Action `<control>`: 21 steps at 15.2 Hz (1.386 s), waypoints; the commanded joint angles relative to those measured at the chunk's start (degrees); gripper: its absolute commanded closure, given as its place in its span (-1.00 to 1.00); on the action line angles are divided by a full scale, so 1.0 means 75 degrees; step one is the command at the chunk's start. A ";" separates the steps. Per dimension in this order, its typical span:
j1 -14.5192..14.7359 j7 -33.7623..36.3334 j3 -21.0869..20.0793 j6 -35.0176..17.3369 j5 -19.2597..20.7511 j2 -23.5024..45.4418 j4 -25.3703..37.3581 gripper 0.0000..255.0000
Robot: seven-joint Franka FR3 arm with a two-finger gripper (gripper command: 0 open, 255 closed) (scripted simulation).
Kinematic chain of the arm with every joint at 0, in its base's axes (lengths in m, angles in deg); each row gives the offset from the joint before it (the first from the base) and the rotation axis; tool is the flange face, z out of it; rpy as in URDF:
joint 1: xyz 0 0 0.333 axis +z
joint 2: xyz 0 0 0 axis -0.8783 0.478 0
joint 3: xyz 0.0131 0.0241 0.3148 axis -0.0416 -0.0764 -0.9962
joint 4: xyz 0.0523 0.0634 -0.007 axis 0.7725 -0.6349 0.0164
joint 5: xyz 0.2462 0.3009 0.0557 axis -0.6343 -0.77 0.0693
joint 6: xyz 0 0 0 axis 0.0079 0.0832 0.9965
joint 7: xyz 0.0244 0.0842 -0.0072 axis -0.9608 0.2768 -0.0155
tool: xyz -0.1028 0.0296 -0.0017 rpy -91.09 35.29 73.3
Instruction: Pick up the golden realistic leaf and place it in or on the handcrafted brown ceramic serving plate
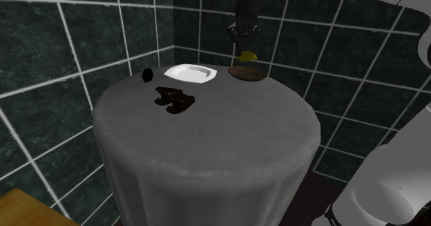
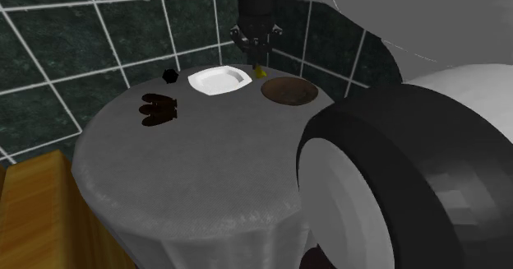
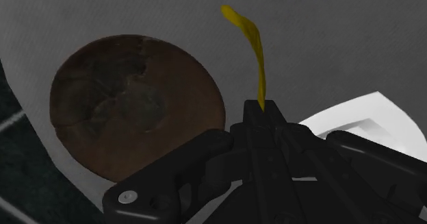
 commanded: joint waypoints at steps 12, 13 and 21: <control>-0.0651 -0.1408 0.0740 -0.0309 0.0120 0.0928 0.0624 1.00; -0.0652 -0.1409 0.0741 -0.0430 0.0117 0.0877 0.0452 1.00; -0.0659 -0.1413 0.0748 -0.1347 0.0099 0.0561 -0.0780 1.00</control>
